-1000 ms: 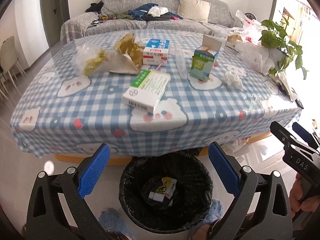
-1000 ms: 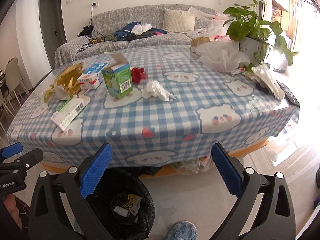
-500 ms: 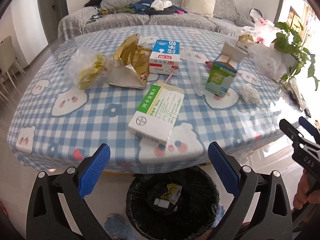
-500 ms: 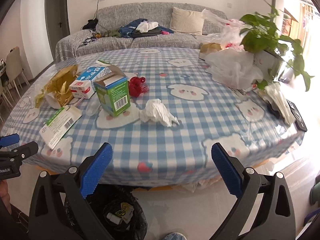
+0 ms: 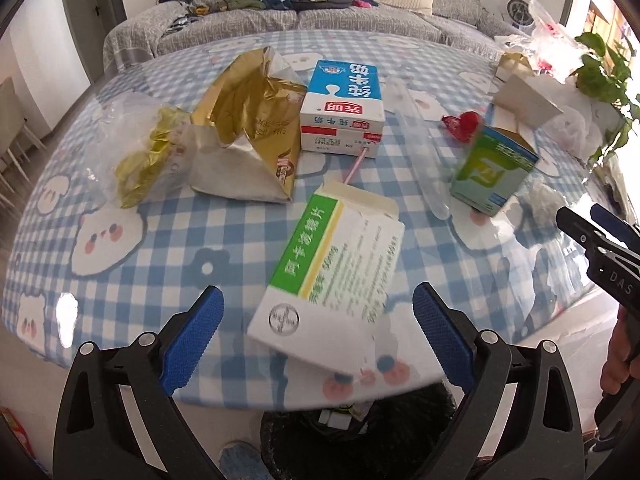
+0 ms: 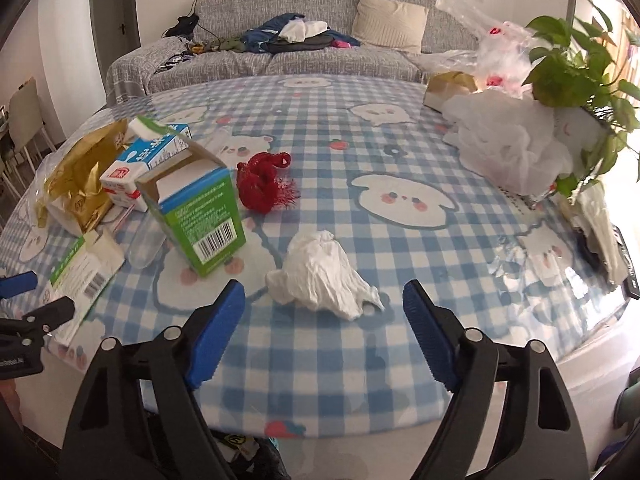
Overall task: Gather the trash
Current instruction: 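Grasp the white-green medicine box with the left gripper while the right gripper grasps the crumpled tissue, then carry the medicine box and tissue with both grippers over the trash bin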
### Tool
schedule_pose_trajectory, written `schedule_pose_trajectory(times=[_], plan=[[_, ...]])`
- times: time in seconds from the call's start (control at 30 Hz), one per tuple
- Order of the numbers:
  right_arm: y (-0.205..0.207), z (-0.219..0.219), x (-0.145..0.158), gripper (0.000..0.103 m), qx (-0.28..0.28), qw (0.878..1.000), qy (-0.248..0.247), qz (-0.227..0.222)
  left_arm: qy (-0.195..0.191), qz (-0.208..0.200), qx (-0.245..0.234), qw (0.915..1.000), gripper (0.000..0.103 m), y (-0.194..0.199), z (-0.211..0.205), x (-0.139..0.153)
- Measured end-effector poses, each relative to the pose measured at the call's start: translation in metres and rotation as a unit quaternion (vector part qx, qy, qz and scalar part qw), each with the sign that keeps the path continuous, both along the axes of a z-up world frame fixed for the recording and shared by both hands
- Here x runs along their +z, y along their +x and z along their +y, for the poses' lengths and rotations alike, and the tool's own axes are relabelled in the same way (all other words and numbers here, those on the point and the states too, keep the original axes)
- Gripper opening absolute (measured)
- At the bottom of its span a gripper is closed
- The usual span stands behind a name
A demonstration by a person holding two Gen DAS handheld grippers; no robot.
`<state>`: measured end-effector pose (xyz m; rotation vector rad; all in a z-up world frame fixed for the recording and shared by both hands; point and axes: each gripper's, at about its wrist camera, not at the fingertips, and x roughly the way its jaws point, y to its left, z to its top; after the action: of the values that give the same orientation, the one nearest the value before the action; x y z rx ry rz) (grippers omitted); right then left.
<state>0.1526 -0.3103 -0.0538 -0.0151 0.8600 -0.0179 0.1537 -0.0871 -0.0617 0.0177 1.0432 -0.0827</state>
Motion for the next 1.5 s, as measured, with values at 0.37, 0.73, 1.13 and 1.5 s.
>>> schedule_pose_trajectory(times=[0.37, 0.73, 1.13, 1.5], plan=[[0.034, -0.006, -0.013, 0.057, -0.008, 0.999, 0.024, 0.029, -0.005, 0.019, -0.01, 0.9998, 0.081, 0.025, -0.008, -0.011], [0.043, -0.013, -0.023, 0.036, -0.013, 0.998, 0.042, 0.045, -0.009, 0.018, -0.011, 0.9997, 0.066, 0.026, -0.015, -0.014], [0.042, -0.014, -0.023, 0.024, -0.016, 0.998, 0.038, 0.043, -0.007, 0.006, -0.003, 1.0, 0.065, 0.021, -0.012, -0.01], [0.027, -0.013, -0.014, 0.023, -0.017, 0.998, 0.042, 0.034, -0.01, -0.003, 0.0, 0.9999, 0.065, 0.006, -0.011, -0.001]])
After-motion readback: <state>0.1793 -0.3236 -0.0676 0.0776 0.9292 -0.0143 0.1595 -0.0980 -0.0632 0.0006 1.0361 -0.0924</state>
